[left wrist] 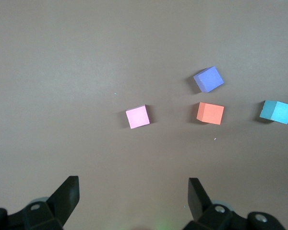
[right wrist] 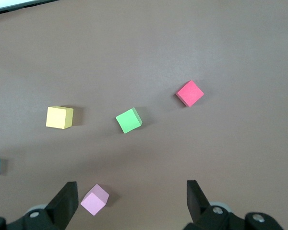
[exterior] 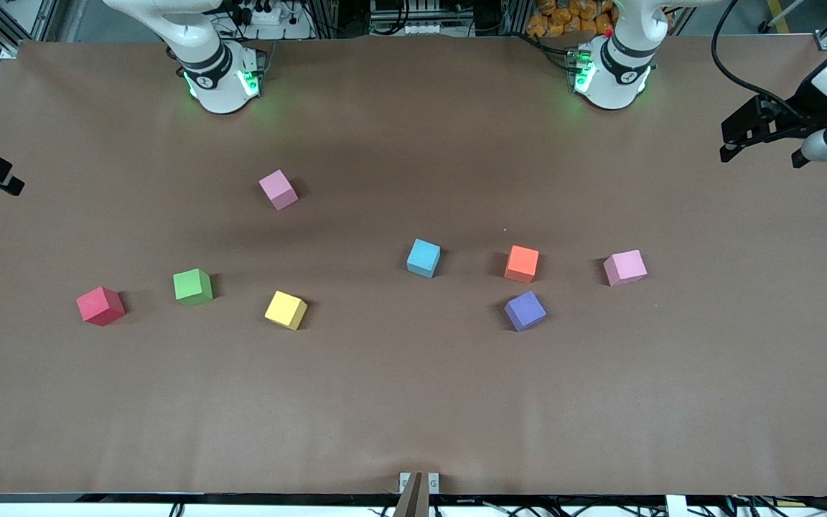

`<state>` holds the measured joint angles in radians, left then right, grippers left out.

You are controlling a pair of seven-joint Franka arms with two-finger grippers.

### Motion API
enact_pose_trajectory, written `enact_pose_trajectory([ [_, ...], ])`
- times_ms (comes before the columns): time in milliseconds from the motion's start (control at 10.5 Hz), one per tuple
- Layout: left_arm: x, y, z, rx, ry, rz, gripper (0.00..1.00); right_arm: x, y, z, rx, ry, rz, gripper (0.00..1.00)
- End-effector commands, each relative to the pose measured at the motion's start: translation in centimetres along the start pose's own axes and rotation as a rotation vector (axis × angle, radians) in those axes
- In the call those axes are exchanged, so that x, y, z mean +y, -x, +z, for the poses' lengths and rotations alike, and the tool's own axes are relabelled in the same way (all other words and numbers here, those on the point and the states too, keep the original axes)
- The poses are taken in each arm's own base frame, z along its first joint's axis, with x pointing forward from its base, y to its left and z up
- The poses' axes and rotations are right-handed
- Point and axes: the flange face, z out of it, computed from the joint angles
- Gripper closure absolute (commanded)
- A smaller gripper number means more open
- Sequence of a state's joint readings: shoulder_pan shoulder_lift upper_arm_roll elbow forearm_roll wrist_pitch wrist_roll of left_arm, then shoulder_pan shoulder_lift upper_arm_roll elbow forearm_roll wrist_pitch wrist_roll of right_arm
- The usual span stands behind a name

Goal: Arrange blocks into number 1
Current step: 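Reach the green cube with the right gripper while the left gripper reaches orange, then grasp the green cube with the right gripper while the left gripper grasps orange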

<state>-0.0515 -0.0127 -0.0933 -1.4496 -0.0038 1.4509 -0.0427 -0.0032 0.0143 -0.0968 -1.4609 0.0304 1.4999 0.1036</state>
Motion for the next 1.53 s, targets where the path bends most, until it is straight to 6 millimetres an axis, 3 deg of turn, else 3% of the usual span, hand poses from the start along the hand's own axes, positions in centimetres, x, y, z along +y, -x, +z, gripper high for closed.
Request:
enact_pose_trajectory([
  [0,0.0,0.2,-0.1,-0.013,0.009,0.019,0.0,-0.2,-0.1,-0.5,-0.003,-0.001,-0.014,0.0],
  [191,-0.1,-0.7,1.4,-0.039,0.011,0.008,0.0,-0.2,-0.1,-0.3,-0.006,-0.002,-0.014,0.0],
  [286,0.1,-1.7,3.2,-0.071,0.012,0.002,0.0,-0.1,-0.4,0.4,-0.019,-0.01,-0.008,0.0],
  [382,0.4,-3.2,6.0,-0.11,0.007,0.0,0.0,-0.9,-1.5,2.7,-0.048,-0.009,-0.021,0.0],
  [477,2.1,-4.9,9.4,-0.149,0.009,-0.021,0.0,-1.9,-2.7,4.8,-0.065,-0.004,-0.033,0.0],
  [572,3.8,-6.7,13.5,-0.178,0.006,-0.076,0.0,-2.6,-4.2,8.5,-0.104,-0.008,-0.047,0.0],
  [763,9.8,-9.5,21.4,-0.154,0.012,-0.069,0.0,-2.4,-7.3,16.3,-0.12,-0.012,-0.167,0.0],
  [954,16.0,-7.4,28.2,-0.146,0.004,-0.024,0.0,-1.9,-8.3,22.9,-0.105,-0.012,-0.308,0.0],
  [1049,16.6,-6.6,29.9,-0.144,0.005,0.002,0.0,-0.9,-8.2,26.2,-0.089,-0.009,-0.348,0.0],
  [1240,20.0,-4.2,33.9,-0.153,0.004,0.105,0.0,-1.0,-8.2,33.0,-0.143,-0.012,-0.48,0.0],
  [1431,20.2,-2.6,36.7,-0.151,0.004,0.202,0.0,-1.4,-6.3,37.2,-0.186,-0.026,-0.501,0.0],
])
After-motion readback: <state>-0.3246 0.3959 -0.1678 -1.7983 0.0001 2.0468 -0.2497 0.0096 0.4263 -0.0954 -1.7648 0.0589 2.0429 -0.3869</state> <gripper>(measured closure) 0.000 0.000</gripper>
